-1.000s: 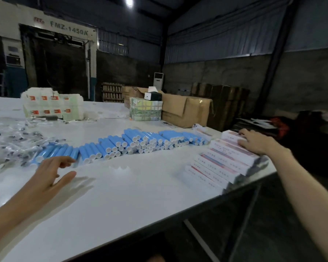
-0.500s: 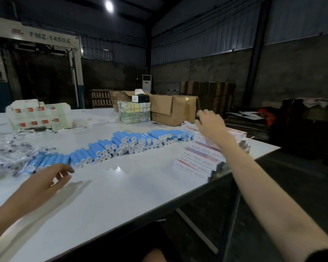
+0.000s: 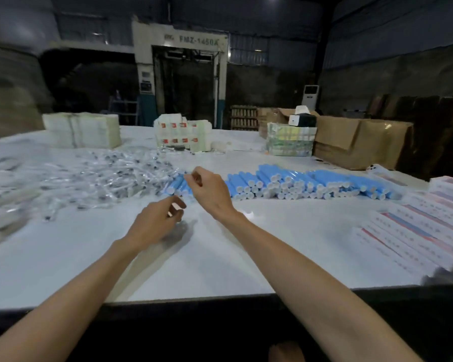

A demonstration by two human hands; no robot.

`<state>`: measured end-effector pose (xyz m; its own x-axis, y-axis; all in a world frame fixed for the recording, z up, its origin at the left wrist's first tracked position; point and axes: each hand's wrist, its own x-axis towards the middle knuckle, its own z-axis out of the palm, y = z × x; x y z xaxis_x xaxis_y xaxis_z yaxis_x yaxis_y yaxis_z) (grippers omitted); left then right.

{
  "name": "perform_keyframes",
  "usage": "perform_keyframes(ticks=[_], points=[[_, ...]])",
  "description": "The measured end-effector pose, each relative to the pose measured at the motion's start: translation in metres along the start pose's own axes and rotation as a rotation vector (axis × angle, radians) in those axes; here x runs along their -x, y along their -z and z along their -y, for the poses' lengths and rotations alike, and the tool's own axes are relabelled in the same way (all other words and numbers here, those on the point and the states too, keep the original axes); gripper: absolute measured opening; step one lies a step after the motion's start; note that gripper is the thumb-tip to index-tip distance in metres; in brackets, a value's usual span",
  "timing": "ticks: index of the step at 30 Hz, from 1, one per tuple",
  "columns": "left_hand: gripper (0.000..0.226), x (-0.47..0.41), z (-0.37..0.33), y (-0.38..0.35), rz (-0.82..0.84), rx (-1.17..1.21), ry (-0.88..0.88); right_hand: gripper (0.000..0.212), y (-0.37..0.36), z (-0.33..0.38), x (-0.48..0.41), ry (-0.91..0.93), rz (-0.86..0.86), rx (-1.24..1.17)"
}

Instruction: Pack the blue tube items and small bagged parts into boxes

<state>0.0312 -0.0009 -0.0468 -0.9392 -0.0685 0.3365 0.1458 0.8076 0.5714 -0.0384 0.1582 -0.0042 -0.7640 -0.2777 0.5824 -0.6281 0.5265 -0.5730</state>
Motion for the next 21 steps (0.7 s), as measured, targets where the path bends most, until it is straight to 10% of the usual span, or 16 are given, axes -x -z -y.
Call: perform_keyframes(ticks=[13, 21], points=[[0.021, 0.039, 0.050, 0.059, -0.152, -0.223, 0.250, 0.045, -0.128, 0.017, 0.013, -0.131, 0.136, -0.258], [0.045, 0.050, 0.113, 0.153, -0.266, -0.921, 0.577, 0.043, -0.129, 0.013, 0.014, -0.121, 0.202, -0.449]])
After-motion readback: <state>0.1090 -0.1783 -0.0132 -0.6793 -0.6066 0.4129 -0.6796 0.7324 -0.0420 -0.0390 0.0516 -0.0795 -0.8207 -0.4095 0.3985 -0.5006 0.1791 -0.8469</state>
